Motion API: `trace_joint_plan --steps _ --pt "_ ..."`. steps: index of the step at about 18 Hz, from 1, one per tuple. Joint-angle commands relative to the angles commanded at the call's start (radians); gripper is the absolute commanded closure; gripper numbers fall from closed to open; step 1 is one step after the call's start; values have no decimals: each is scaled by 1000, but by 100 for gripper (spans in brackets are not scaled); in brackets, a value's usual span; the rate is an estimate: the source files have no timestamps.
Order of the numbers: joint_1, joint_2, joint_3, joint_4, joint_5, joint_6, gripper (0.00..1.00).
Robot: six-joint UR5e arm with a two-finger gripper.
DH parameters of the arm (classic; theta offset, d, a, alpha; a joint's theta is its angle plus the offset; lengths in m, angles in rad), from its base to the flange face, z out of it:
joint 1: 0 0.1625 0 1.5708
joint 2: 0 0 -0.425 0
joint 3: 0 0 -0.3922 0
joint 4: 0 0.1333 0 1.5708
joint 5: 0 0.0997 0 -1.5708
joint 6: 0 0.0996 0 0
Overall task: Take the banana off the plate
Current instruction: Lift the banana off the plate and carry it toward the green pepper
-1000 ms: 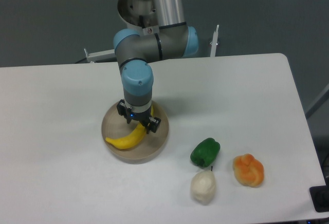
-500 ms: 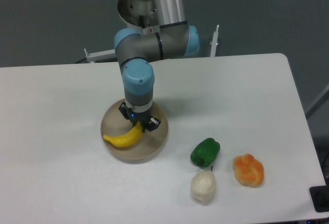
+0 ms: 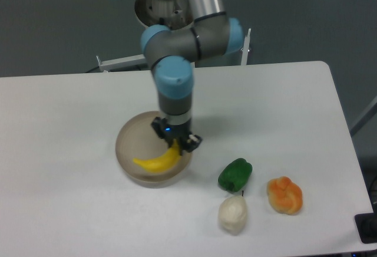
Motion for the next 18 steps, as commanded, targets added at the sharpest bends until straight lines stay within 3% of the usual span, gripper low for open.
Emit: trace_joint_plan --steps 3,6,10,18 --pt "65 -2 55 -9 26 94 76" --pt "71 -2 109 -15 93 114 76" --pt "82 -32 202 -46 94 132 76" --pt "94 -52 244 -51 94 132 76"
